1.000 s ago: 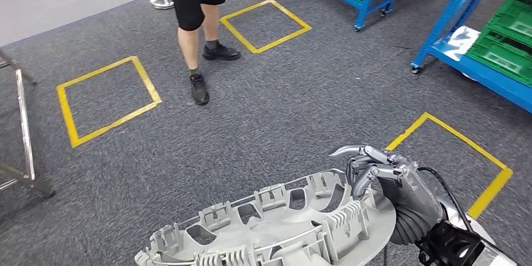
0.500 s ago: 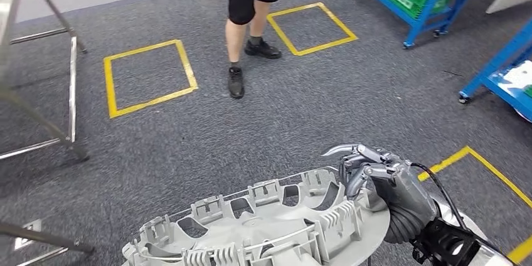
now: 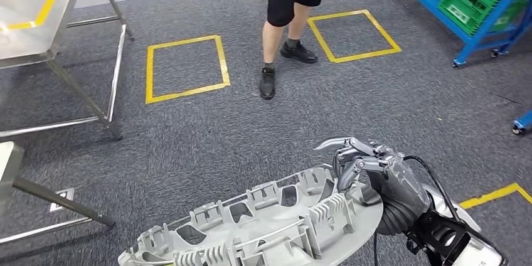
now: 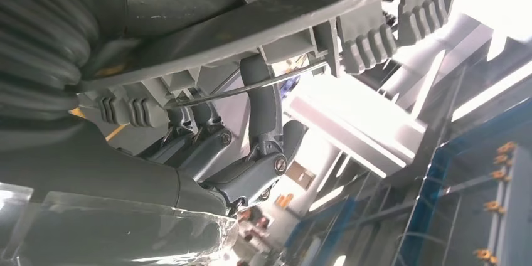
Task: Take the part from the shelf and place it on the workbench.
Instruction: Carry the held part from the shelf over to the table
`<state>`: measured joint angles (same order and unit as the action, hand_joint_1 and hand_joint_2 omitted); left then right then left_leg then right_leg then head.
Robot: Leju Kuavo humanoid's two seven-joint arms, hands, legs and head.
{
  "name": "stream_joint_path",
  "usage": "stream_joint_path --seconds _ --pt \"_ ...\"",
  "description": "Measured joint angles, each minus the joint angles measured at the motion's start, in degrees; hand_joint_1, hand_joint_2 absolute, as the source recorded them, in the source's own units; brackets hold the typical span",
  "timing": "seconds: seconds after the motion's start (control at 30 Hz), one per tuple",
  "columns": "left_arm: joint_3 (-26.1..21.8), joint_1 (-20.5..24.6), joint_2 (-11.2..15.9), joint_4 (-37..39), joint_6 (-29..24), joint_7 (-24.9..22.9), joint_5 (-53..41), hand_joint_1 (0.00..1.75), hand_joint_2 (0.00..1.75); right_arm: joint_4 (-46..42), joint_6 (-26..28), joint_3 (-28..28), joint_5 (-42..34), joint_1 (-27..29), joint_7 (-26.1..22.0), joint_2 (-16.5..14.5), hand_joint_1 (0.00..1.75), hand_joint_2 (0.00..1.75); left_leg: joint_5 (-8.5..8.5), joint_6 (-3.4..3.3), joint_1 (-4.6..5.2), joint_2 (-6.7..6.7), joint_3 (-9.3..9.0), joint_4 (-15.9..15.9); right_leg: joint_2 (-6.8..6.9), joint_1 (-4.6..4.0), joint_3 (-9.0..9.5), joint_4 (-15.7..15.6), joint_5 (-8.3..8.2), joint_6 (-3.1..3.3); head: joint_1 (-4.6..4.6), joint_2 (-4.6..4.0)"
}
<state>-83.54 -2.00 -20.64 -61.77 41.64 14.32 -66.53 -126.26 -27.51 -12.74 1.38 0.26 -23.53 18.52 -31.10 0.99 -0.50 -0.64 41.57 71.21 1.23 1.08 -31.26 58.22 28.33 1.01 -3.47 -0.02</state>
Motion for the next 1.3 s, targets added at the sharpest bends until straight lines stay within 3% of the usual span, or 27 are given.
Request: stream_joint_path --seconds 0.07,0.1,0.13,0.2,0.27,0.33,0.37,0.43,0.5,0.57,0.6,0.67,0.7,0.77,0.83,0.87,0.93,1.0,1.07,1.1,1.13,1.23,1.3 --pt "0.0 0.0 0.0 0.0 0.0 0.0 0.0 0.0 0.0 0.0 0.0 0.0 0.0 0.0 -0.1 0.0 1.75 1.75 -0.72 -0.02 -0.12 0.34 2.33 4.1 1.51 -0.31 0.23 0.0 0.3 0.24 -0.01 0.0" --pt "0.0 0.0 0.0 0.0 0.0 0.0 0.0 0.0 0.0 0.0 0.0 -0.1 0.0 0.0 -0.1 0.0 1.75 1.75 0.52 -0.15 -0.11 0.49 1.7 2.7 2.22 -0.43 0.44 0.0 0.49 0.28 0.0 0.0" --pt "0.0 0.0 0.0 0.0 -0.1 0.0 0.0 0.0 0.0 0.0 0.0 -0.1 0.1 0.0 -0.1 0.0 1.75 1.75 2.46 -0.42 -0.03 0.96 -0.13 -0.9 2.9 -0.54 0.73 0.0 0.74 0.26 0.0 0.0" --pt "0.0 0.0 0.0 0.0 -0.1 0.0 0.0 0.0 0.0 -0.1 0.1 -0.1 0.2 0.0 -0.1 0.0 1.75 1.75 5.26 -1.26 0.55 3.55 -4.37 -8.8 4.1 -0.86 1.29 0.0 1.27 -0.01 0.05 0.0" --pt "0.0 0.1 0.0 0.0 -0.2 0.0 0.0 0.0 0.0 -0.2 0.3 -0.2 0.4 -0.1 -0.1 0.0 1.75 1.75 5.7 -1.9 1.22 4.94 -5.97 -12.0 5.19 -1.08 1.57 -0.1 1.66 -0.47 0.08 0.0" --pt "0.0 0.0 0.0 0.0 -0.2 0.0 0.0 0.0 0.0 -0.4 0.5 -0.3 0.6 -0.1 -0.1 0.0 1.75 1.75 5.88 -2.34 1.38 3.57 -6.19 -12.5 6.45 -1.19 1.86 -0.5 1.87 -0.96 0.05 0.01" --pt "0.0 0.0 0.0 -0.1 -0.2 0.0 0.0 0.0 0.0 -0.5 0.5 -0.3 0.7 -0.2 -0.1 0.0 1.75 1.75 6.13 -2.62 1.26 2.84 -6.69 -13.1 6.23 -1.14 2.02 -0.4 2.13 -1.14 0.13 0.01" --pt "0.1 0.0 0.1 -0.1 -0.3 0.1 0.0 0.0 0.0 -0.8 0.6 -0.3 0.8 -0.3 -0.1 0.1 1.75 1.75 6.75 -3.21 0.79 1.34 -7.93 -14.4 3.22 -0.95 0.84 2.8 3.86 -1.13 0.37 0.01" --pt "0.2 0.1 0.0 0.0 -0.4 0.1 -0.1 0.0 0.0 -0.9 0.6 -0.4 0.7 -0.3 0.2 0.2 1.75 1.75 6.93 -3.48 0.53 -0.26 -8.18 -14.8 -0.3 -0.61 -3.15 10.7 6.77 -0.88 0.65 0.0" --pt "0.3 0.2 -0.1 0.0 -0.4 0.1 -0.1 0.0 0.0 -0.9 0.5 -0.6 0.7 -0.3 0.6 0.2 1.75 1.75 6.87 -3.46 0.48 -2.17 -8.21 -14.8 -1.07 -0.38 -6.86 16.1 7.81 -1.36 0.76 0.0" --pt "0.4 0.2 -0.1 0.0 -0.4 0.0 0.0 0.0 0.0 -0.9 0.4 -0.7 0.6 -0.3 0.7 0.3 1.75 1.75 6.82 -3.39 0.46 -3.15 -8.27 -14.7 -1.15 -0.21 -7.19 15.5 6.81 -1.93 0.76 0.0" --pt "0.4 0.2 -0.1 0.0 -0.4 -0.2 0.2 0.0 0.0 -0.9 0.2 -0.8 0.4 -0.4 1.0 0.4 1.75 1.75 6.61 -3.07 0.37 -5.01 -8.42 -14.5 -2.06 0.31 -4.58 8.0 2.55 -3.26 0.78 0.0" --pt "0.4 0.2 -0.1 0.0 -0.4 -0.3 0.3 0.0 0.0 -0.9 0.1 -0.8 0.2 -0.4 1.0 0.5 1.75 1.75 6.44 -2.78 0.4 -5.82 -8.38 -14.2 -2.99 0.41 -3.02 4.0 0.64 -3.52 0.8 0.0" --pt "0.4 0.1 0.0 0.0 -0.4 -0.7 0.8 0.0 0.0 -0.8 0.0 -0.9 -0.2 -0.7 1.1 0.6 1.75 1.75 6.17 -2.13 0.48 -6.97 -8.0 -13.8 -4.14 0.41 -1.35 0.0 -1.24 -2.91 0.81 0.0" --pt "0.4 -0.2 0.0 0.0 -0.5 -1.1 1.4 0.0 0.0 -0.7 -0.1 -1.1 -0.6 -1.0 1.2 0.6 1.75 1.75 6.16 -1.52 0.34 -7.73 -7.54 -13.7 -3.45 0.18 -1.24 -0.2 -1.48 -1.74 0.82 0.0" --pt "0.4 -0.3 0.0 0.0 -0.5 -1.3 1.9 0.0 0.0 -0.7 -0.1 -1.2 -0.9 -1.2 1.2 0.7 1.75 1.75 6.03 -1.24 0.26 -7.22 -7.34 -13.4 -2.98 0.16 -1.17 -0.3 -1.56 -1.38 0.81 0.0" --pt "0.4 -0.4 0.0 0.0 -0.7 -1.9 2.9 0.0 0.0 -0.7 -0.1 -1.3 -1.4 -1.4 1.3 0.7 1.75 1.75 4.23 -0.71 0.25 -3.95 -5.96 -10.4 -1.81 0.19 -0.94 -0.4 -1.56 -0.57 0.58 0.0" --pt "0.5 -0.4 -0.1 0.0 -0.9 -2.4 3.7 0.0 0.0 -0.6 -0.2 -1.3 -1.7 -1.4 1.3 0.7 1.75 1.75 0.51 -0.33 0.12 -0.6 -2.21 -2.8 -0.43 -0.16 -0.76 -0.4 -1.31 0.06 0.35 0.0" --pt "0.6 -0.4 -0.1 0.0 -1.1 -2.6 4.0 0.0 0.0 -0.5 -0.3 -1.4 -1.8 -1.4 1.3 0.7 1.75 1.75 -1.57 -0.19 -0.12 0.05 1.28 3.5 1.11 -0.48 -0.69 -0.4 -1.08 0.31 0.36 0.0" --pt "0.6 -0.4 -0.1 0.0 -1.1 -2.7 4.1 0.0 0.0 -0.4 -0.3 -1.4 -1.9 -1.4 1.3 0.7 1.75 1.75 -0.97 -0.21 -0.16 0.19 1.47 3.6 1.84 -0.59 -0.63 -0.4 -0.98 0.34 0.34 0.0" --pt "0.6 -0.4 -0.1 0.0 -1.1 -2.7 4.1 0.0 0.0 -0.4 -0.4 -1.4 -1.9 -1.4 1.3 0.7 1.75 1.75 0.58 -0.32 -0.15 0.51 0.39 1.3 2.57 -0.69 -0.5 -0.4 -0.83 0.32 0.34 0.0" --pt "0.6 -0.5 0.0 0.0 -1.1 -2.8 4.2 0.0 0.0 -0.3 -0.4 -1.5 -1.9 -1.5 1.3 0.7 1.75 1.75 5.26 -1.17 0.42 3.58 -5.71 -10.2 4.45 -1.14 0.07 -0.4 -0.24 -0.1 0.4 0.0" --pt "0.6 -0.4 0.0 0.0 -1.1 -2.8 4.2 0.0 0.0 -0.3 -0.4 -1.5 -1.9 -1.6 1.3 0.7 1.75 1.75 5.64 -1.67 0.88 4.15 -6.71 -12.5 5.54 -1.32 0.3 -0.4 0.1 -0.62 0.45 0.0"
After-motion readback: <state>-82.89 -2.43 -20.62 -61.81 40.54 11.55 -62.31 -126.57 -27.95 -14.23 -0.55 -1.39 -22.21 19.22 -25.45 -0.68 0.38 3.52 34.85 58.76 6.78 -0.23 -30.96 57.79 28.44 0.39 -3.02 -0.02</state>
